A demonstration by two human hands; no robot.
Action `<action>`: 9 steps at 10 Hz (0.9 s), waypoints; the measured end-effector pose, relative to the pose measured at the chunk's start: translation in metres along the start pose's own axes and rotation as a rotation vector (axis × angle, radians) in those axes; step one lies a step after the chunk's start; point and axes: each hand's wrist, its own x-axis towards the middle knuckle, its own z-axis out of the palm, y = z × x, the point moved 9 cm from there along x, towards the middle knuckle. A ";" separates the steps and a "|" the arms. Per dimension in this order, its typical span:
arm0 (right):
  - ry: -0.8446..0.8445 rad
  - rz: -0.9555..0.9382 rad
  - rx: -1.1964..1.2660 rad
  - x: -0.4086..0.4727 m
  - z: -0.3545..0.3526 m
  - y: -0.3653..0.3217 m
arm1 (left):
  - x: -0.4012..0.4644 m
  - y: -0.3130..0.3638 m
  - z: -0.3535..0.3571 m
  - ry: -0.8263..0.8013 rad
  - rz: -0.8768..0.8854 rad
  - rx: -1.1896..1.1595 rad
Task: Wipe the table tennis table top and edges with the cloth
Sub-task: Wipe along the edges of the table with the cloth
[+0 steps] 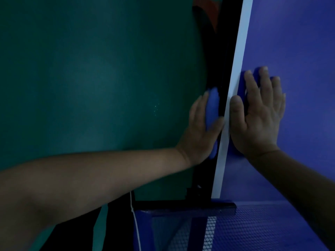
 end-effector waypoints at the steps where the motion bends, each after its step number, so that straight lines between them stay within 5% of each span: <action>1: 0.006 -0.005 -0.004 0.000 -0.001 0.000 | 0.030 0.019 -0.011 0.104 0.009 -0.038; 4: 0.004 -0.002 0.003 0.000 -0.001 0.000 | -0.050 -0.034 0.017 -0.286 -0.108 -0.022; 6: -0.001 0.005 0.005 0.000 -0.001 -0.001 | 0.007 -0.026 0.000 0.026 -0.151 -0.216; 8: -0.009 0.002 0.010 0.000 0.000 -0.001 | -0.052 -0.046 0.019 0.045 -0.302 -0.251; 9: -0.014 -0.001 0.013 -0.001 -0.001 -0.002 | -0.003 -0.032 0.006 0.206 -0.365 -0.291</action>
